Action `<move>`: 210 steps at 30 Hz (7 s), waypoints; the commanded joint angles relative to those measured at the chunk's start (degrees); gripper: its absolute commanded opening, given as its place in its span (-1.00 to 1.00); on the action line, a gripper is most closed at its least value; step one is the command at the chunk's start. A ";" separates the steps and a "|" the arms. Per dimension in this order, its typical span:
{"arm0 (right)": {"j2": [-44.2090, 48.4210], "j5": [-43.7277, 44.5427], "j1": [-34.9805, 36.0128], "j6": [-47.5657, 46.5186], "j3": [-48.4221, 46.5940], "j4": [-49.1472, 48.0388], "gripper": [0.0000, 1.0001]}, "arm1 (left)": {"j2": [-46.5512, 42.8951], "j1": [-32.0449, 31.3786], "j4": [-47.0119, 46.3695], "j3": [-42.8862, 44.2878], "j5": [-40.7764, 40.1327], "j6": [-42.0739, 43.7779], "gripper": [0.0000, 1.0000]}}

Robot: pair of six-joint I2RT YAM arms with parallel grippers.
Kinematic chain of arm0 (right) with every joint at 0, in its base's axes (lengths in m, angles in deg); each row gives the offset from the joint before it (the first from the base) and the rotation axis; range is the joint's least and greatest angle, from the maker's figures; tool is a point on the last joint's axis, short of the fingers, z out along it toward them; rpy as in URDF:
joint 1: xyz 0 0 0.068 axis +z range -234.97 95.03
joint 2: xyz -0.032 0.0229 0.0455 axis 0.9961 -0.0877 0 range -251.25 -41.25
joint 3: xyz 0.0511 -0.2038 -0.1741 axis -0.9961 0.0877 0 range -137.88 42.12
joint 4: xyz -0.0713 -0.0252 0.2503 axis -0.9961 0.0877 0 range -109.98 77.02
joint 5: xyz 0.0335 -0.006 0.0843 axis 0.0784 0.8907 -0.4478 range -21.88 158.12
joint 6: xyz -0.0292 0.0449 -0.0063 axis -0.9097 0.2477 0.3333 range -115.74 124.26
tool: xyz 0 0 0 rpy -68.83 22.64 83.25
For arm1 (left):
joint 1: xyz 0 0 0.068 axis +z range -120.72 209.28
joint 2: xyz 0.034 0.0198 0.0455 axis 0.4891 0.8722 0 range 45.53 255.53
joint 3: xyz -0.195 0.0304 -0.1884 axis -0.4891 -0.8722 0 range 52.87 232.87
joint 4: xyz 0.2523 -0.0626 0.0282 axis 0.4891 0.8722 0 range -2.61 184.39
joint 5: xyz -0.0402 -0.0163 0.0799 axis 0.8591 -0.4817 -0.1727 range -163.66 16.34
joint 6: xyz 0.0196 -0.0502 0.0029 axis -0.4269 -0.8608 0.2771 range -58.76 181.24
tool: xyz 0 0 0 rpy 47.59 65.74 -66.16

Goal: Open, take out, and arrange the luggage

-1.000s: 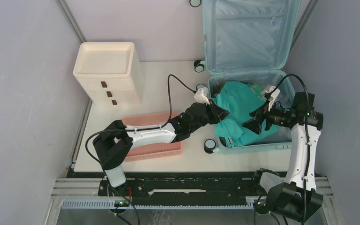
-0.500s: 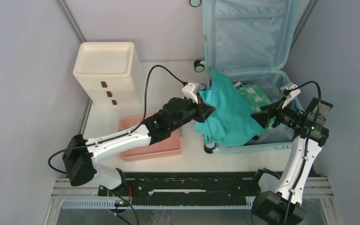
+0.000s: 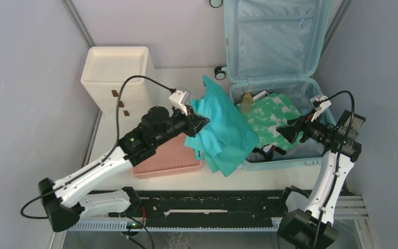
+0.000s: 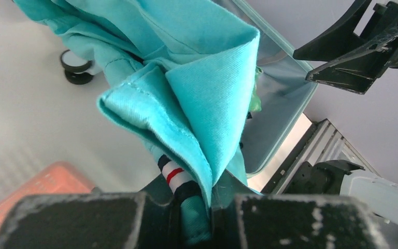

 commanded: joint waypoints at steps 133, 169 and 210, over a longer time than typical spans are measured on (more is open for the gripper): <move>-53.61 39.22 82.28 30.33 -16.99 -33.09 -0.32 | -0.80 35.01 25.89 -10.74 -8.73 3.76 0.18; -47.29 23.04 67.47 5.34 -28.58 -11.23 -0.07 | -4.97 38.86 7.71 -31.27 7.23 -12.29 0.19; -72.00 15.55 67.23 29.70 -49.12 -33.40 -0.26 | -30.46 39.05 9.40 -27.71 7.63 -0.10 0.80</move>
